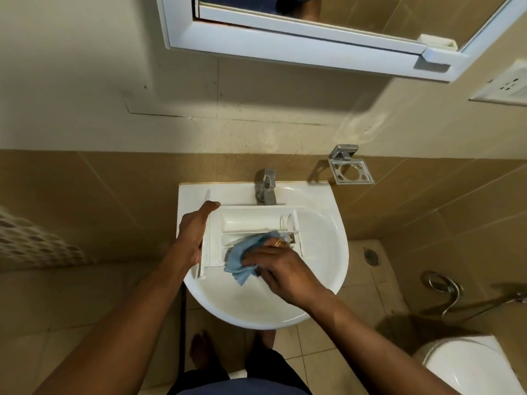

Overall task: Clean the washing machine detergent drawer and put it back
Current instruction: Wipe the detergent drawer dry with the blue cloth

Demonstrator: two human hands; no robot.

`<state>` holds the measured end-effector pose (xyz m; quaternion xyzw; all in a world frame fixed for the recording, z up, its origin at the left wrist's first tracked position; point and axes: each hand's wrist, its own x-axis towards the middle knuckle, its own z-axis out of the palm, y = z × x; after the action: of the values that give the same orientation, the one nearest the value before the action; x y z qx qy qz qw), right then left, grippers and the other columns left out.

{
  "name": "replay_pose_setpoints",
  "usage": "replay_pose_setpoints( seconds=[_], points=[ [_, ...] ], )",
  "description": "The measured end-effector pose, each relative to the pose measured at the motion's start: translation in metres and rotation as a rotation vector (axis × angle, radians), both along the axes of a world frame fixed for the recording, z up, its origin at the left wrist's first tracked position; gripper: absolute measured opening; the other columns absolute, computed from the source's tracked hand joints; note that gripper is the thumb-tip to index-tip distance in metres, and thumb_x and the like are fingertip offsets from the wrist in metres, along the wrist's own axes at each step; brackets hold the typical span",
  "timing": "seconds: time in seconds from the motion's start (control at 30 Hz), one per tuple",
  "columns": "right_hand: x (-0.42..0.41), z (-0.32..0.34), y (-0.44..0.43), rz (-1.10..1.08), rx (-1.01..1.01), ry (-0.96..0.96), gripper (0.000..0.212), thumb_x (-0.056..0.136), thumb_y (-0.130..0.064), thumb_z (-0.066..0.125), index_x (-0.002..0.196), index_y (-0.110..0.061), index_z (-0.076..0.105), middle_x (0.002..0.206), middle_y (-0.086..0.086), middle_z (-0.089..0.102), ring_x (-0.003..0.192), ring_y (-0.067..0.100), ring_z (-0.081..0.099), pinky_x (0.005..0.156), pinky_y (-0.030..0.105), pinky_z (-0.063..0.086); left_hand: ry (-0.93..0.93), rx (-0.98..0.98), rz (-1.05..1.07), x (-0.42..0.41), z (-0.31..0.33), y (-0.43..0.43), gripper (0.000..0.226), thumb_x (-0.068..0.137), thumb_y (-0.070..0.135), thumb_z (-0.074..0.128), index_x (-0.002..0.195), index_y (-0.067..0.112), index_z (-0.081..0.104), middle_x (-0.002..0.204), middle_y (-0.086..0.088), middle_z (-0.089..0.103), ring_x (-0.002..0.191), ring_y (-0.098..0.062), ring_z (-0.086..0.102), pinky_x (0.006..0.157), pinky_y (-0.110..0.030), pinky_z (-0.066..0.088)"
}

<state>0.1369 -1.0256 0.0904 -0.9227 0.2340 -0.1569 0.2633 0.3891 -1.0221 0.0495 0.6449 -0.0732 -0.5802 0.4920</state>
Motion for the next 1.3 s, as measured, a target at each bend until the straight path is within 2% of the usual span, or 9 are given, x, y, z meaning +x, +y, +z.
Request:
replay_pose_setpoints(
  seconds=[0.13,0.37,0.47,0.6,0.73,0.83,1.0,1.1,1.3],
  points=[
    [-0.028,-0.002,-0.017,-0.036,0.024,0.038,0.027,0.097,-0.010,0.064,0.120,-0.020,0.074,0.127,-0.007,0.071,0.118,0.013,0.064,0.103,0.026,0.047,-0.013,-0.019,-0.016,0.001,0.015,0.008,0.073,0.060,0.064,0.082,0.114,0.016,0.074,0.111,-0.020,0.076,0.106,-0.043,0.072,0.098,-0.061,0.055],
    [-0.055,0.023,-0.052,-0.274,0.087,0.060,0.039,0.086,0.002,0.068,0.112,-0.025,0.079,0.096,-0.022,0.071,0.091,0.010,0.066,0.080,0.030,0.055,-0.072,-0.060,-0.011,-0.001,0.004,0.013,0.070,0.064,0.063,0.078,0.109,0.010,0.070,0.102,-0.007,0.062,0.097,-0.030,0.061,0.087,-0.046,0.051],
    [-0.039,0.035,-0.061,-0.391,-0.080,-0.064,0.036,0.086,0.003,0.072,0.112,-0.020,0.080,0.105,-0.007,0.077,0.097,0.015,0.066,0.084,0.029,0.055,-0.096,-0.087,-0.041,-0.007,0.008,0.014,0.064,0.078,0.054,0.075,0.117,0.003,0.068,0.105,-0.007,0.065,0.098,-0.028,0.062,0.087,-0.044,0.049],
    [-0.047,0.021,-0.062,-0.169,-0.137,0.167,0.041,0.077,0.003,0.074,0.112,-0.018,0.079,0.116,-0.001,0.076,0.105,0.021,0.065,0.093,0.032,0.053,-0.078,-0.111,-0.066,-0.005,0.007,0.012,0.050,0.085,0.047,0.075,0.111,0.005,0.070,0.105,-0.008,0.071,0.099,-0.028,0.067,0.085,-0.041,0.051],
    [-0.080,0.035,-0.073,-0.442,-0.075,0.165,0.037,0.080,0.007,0.076,0.108,-0.017,0.079,0.101,0.003,0.077,0.079,0.018,0.072,0.073,0.021,0.057,-0.100,-0.124,-0.061,0.006,-0.001,0.014,0.059,0.064,0.059,0.082,0.098,0.014,0.068,0.097,-0.002,0.059,0.089,-0.027,0.057,0.079,-0.043,0.047],
    [-0.075,0.047,-0.076,-0.581,-0.199,0.041,0.028,0.083,-0.002,0.077,0.106,-0.018,0.080,0.100,-0.001,0.077,0.081,0.014,0.069,0.077,0.029,0.054,-0.071,-0.120,-0.058,0.005,0.004,0.017,0.052,0.077,0.050,0.079,0.106,0.008,0.070,0.098,-0.011,0.066,0.092,-0.031,0.065,0.083,-0.043,0.051],
    [-0.032,0.018,-0.072,-0.477,-0.117,0.016,0.038,0.082,0.003,0.059,0.107,-0.018,0.078,0.107,-0.001,0.077,0.097,0.022,0.071,0.089,0.042,0.056,-0.087,-0.144,-0.146,-0.008,0.006,0.013,0.069,0.068,0.056,0.079,0.109,0.001,0.069,0.100,-0.011,0.067,0.097,-0.031,0.065,0.086,-0.046,0.052],
    [-0.005,0.009,-0.063,-0.440,-0.076,0.005,0.035,0.086,-0.003,0.059,0.111,-0.020,0.078,0.111,-0.003,0.077,0.101,0.019,0.070,0.094,0.037,0.054,-0.071,-0.139,-0.158,-0.018,0.010,0.015,0.065,0.077,0.055,0.077,0.113,0.002,0.068,0.103,-0.008,0.068,0.096,-0.028,0.065,0.082,-0.039,0.050],
    [0.057,0.008,-0.043,-0.255,0.072,-0.083,0.030,0.086,-0.006,0.070,0.115,-0.016,0.072,0.109,0.000,0.076,0.100,0.018,0.068,0.091,0.029,0.052,-0.054,-0.204,-0.218,-0.039,0.010,0.018,0.053,0.081,0.065,0.074,0.112,0.022,0.080,0.108,-0.005,0.080,0.107,-0.026,0.074,0.103,-0.042,0.053]
  ],
)
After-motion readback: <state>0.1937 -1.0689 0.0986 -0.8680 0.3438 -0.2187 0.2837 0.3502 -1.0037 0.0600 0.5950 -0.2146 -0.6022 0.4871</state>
